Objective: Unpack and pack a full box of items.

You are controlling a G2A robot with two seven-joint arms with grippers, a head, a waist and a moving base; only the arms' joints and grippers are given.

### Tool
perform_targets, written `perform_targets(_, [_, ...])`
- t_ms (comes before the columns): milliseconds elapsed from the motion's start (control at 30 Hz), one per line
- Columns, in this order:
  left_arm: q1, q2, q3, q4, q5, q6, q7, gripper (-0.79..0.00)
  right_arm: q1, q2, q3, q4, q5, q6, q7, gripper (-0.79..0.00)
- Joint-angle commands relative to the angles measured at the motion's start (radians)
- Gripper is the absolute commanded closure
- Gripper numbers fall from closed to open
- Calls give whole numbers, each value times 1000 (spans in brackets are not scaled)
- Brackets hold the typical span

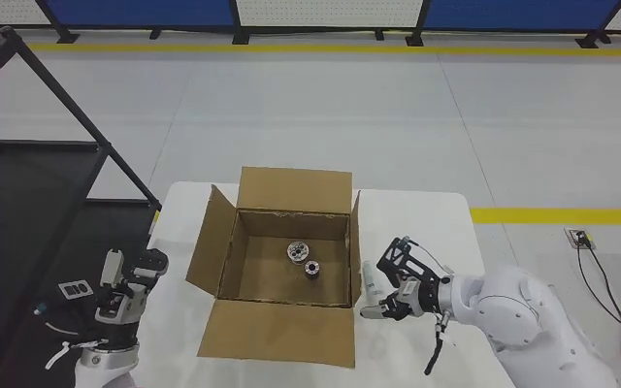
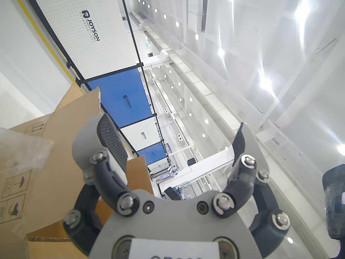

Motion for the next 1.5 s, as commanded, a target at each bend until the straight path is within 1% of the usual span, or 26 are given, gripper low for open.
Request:
perform_targets(0, [-13, 0, 15, -2, 19, 16, -4, -785, -35, 9, 37, -35, -34, 12, 10, -785])
perform_targets(100, [-28, 2, 33, -22, 30, 24, -28, -785, -66, 20, 70, -69, -86, 21, 46, -785])
perform_targets(167, [-36, 4, 38, -41, 20, 30, -60, -785, -67, 21, 73, -72, -92, 25, 49, -785])
perform_targets(467, [-36, 4, 38, -41, 20, 30, -60, -785, -67, 21, 73, -72, -92, 25, 49, -785])
perform_targets(533, [-36, 4, 37, -41, 18, 35, -53, -785, -60, 18, 67, -54, -114, 54, 20, -785])
perform_targets(567, [-39, 4, 38, -41, 16, 44, -43, -785, -45, 15, 46, -44, -140, 76, 13, -785])
perform_targets(667, [-52, 3, 37, -35, 17, 59, -16, -785, 15, 1, -39, 7, -213, 140, 3, -785])
perform_targets(733, [-60, 3, 36, -29, 18, 63, 5, -785, 64, -12, -100, 69, -283, 205, -13, -785])
perform_targets(767, [-63, 3, 36, -28, 18, 64, 10, -785, 85, -21, -140, 94, -299, 221, -23, -785])
perform_targets(833, [-66, 3, 32, -27, 18, 65, 20, -785, 132, -39, -199, 167, -298, 230, -41, -785])
perform_targets(900, [-67, 3, 28, -29, 19, 67, 29, -785, 173, -56, -252, 238, -312, 267, -59, -785])
perform_targets(1000, [-65, 3, 20, -31, 24, 71, 40, -785, 224, -82, -312, 338, -290, 282, -90, -785])
perform_targets(1100, [-62, 4, 17, -35, 26, 72, 42, -785, 259, -104, -355, 420, -303, 320, -136, -785])
perform_targets(1200, [-55, 4, 16, -38, 30, 70, 46, -785, 273, -118, -368, 484, -276, 316, -185, -785])
perform_targets(1333, [-49, 4, 17, -39, 38, 68, 47, -785, 282, -131, -382, 540, -254, 295, -209, -785])
perform_targets(1467, [-46, 4, 22, -41, 47, 69, 48, -785, 289, -144, -406, 570, -264, 296, -217, -785])
